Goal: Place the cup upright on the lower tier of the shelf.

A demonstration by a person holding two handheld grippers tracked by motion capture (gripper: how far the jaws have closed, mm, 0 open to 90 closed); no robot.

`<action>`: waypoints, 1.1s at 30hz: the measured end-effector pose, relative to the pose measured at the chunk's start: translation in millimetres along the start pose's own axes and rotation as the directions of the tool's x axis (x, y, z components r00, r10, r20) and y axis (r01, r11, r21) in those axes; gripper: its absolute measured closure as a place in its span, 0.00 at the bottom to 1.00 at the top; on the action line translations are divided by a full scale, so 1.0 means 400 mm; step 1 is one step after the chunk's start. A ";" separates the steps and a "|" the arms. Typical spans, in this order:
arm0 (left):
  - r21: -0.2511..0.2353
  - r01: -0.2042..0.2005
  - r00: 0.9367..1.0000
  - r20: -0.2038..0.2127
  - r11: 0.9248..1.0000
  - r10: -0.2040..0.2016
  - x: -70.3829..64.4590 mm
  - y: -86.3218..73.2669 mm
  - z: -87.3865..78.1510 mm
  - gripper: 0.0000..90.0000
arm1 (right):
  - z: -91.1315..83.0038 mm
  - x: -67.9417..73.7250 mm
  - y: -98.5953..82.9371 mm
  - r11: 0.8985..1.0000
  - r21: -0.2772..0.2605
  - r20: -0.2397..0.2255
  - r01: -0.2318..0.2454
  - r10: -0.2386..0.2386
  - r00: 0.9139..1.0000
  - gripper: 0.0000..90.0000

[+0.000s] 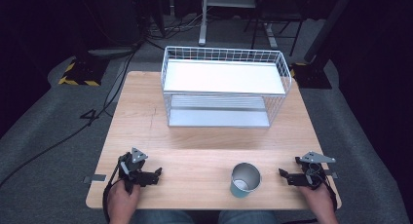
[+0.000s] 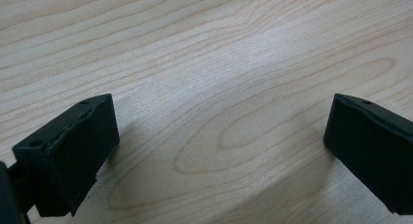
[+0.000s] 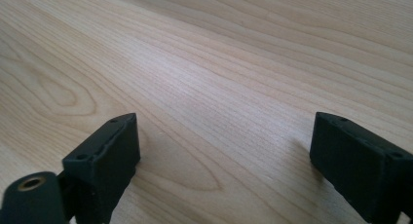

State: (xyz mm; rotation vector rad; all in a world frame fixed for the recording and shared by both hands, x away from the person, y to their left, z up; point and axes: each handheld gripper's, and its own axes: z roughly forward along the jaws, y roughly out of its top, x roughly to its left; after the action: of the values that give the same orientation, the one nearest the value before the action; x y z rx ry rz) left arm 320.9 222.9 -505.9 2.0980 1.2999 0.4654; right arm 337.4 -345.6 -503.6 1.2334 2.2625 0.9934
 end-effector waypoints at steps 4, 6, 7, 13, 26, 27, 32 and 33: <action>0.000 0.002 1.000 0.000 1.000 -0.002 0.000 0.000 0.000 0.00 | -0.021 0.008 0.011 0.999 -0.037 -0.012 0.003 -0.003 1.000 0.14; 0.000 0.000 1.000 0.000 1.000 0.000 0.000 0.000 0.000 0.00 | -0.033 0.016 0.017 0.999 -0.051 -0.022 0.008 -0.009 1.000 0.14; 0.000 -0.001 1.000 0.001 1.000 0.001 0.000 0.000 0.000 0.00 | -0.041 0.021 0.020 0.998 -0.060 -0.034 0.015 -0.017 0.999 0.14; 0.000 -0.004 1.000 0.000 1.000 0.004 0.001 0.001 0.001 0.00 | -0.072 0.058 0.024 0.994 -0.098 -0.084 0.054 -0.062 0.995 0.14; 0.000 -0.001 1.000 0.001 1.000 0.001 0.001 0.004 0.004 0.00 | -0.113 0.190 0.028 0.985 -0.131 -0.222 0.110 -0.137 0.965 0.00; 0.001 -0.002 1.000 0.001 1.000 0.002 0.001 0.004 0.003 0.00 | -0.113 0.199 0.027 0.984 -0.136 -0.233 0.115 -0.145 0.962 0.00; 0.001 -0.002 1.000 0.001 1.000 0.002 0.001 0.004 0.004 0.00 | -0.108 0.236 0.028 0.979 -0.161 -0.268 0.124 -0.164 0.949 0.00; 0.000 -0.001 1.000 0.001 1.000 0.001 0.001 0.004 0.004 0.00 | -0.104 0.241 0.029 0.978 -0.163 -0.273 0.128 -0.169 0.947 0.00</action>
State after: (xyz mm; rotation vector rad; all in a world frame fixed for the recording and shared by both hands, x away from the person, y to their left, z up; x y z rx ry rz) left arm 322.9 222.2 -505.9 2.0990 1.2984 0.4648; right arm 266.2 -277.3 -466.1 0.8911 2.4052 1.3215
